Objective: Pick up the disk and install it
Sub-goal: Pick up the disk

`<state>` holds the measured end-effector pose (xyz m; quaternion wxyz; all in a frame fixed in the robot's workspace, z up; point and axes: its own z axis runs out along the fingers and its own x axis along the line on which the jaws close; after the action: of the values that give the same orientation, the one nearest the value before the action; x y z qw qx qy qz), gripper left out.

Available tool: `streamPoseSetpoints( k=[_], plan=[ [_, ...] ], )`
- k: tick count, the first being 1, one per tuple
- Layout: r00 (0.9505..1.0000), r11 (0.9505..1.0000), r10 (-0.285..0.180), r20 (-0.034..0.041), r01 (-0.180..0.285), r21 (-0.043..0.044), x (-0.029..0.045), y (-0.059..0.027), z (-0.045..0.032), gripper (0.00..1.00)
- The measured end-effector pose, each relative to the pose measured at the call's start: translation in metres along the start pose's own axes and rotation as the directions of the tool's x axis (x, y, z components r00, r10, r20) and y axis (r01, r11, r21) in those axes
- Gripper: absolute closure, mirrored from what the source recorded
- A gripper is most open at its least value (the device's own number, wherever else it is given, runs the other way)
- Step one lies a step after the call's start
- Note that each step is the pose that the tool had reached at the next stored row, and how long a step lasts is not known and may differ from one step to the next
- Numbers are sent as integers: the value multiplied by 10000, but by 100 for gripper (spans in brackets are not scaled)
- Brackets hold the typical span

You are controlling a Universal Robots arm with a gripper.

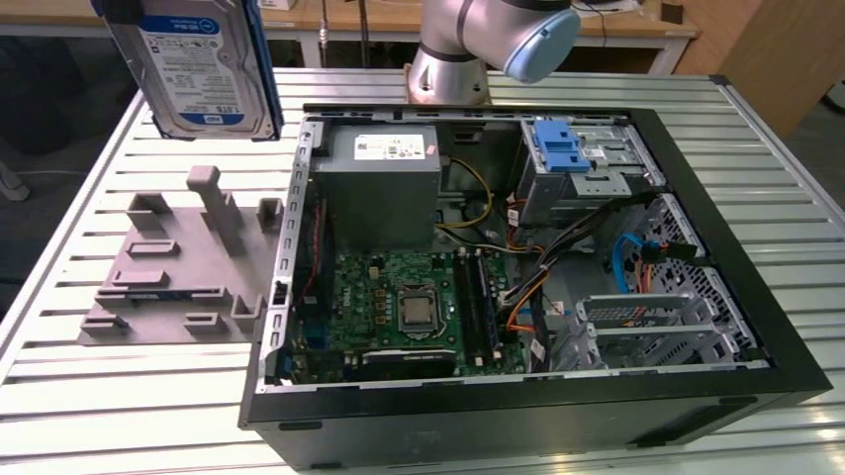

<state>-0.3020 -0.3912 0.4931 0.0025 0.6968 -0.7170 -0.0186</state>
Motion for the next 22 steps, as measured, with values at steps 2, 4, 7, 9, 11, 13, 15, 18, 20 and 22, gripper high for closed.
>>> streamPoseSetpoints(
  k=[2, 4, 7, 9, 11, 13, 15, 18, 20, 22],
  plan=[
    [10000, 10000, 0, 0, 0, -3, 16, -35, -1, 64],
    [10000, 10000, 1, 0, -1, -6, 30, -69, -3, 64],
    [10000, 10000, 2, 0, -2, -9, 53, -118, -5, 64],
    [10000, 10000, 2, 0, -2, -12, 68, -153, -6, 64],
    [10000, 10000, 4, -1, -4, -15, 83, -186, -8, 64],
    [10000, 10000, 4, -1, -4, -17, 98, -219, -9, 64],
    [10000, 10000, 5, -1, -5, -19, 113, -253, -10, 64],
    [10000, 10000, 6, -1, -6, -23, 136, -304, -12, 64],
    [10000, 10000, 7, -1, -7, -25, 150, -337, -14, 64],
    [10000, 10000, 8, 0, -8, -27, 165, -371, -15, 64]
  ],
)
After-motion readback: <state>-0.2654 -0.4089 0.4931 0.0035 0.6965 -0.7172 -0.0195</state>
